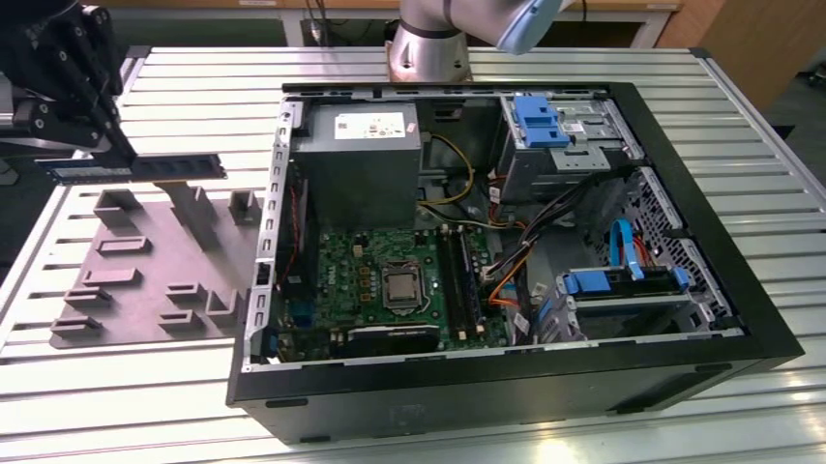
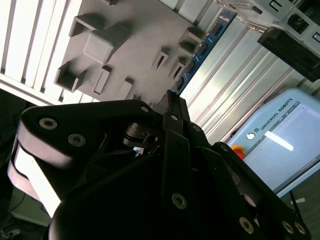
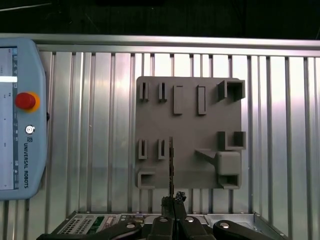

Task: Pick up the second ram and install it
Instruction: 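Pick up the second ram and move it above second insertion slot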

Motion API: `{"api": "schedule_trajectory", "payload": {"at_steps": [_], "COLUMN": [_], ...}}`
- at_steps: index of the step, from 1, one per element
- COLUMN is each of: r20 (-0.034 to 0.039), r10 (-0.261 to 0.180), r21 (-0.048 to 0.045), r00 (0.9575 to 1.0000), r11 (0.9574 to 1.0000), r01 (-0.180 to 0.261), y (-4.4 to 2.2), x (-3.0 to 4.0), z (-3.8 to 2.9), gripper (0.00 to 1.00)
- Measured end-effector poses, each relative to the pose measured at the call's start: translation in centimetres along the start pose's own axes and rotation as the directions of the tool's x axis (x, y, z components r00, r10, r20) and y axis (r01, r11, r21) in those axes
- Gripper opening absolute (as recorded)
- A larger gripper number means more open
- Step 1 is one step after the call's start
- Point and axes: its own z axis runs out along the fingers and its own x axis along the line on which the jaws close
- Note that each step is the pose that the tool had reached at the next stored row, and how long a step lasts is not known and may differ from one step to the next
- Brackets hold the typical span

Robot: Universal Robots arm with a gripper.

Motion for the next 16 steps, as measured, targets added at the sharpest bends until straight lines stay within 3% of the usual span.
{"api": "schedule_trajectory", "payload": {"at_steps": [16], "r20": [0.0000], "r10": [0.000], "r21": [-0.0094], "r00": [1.0000], "r11": [1.0000], "r01": [0.000], "y": [-2.04], "x": [0.00], "z": [-0.09], "gripper": [0.11]}}
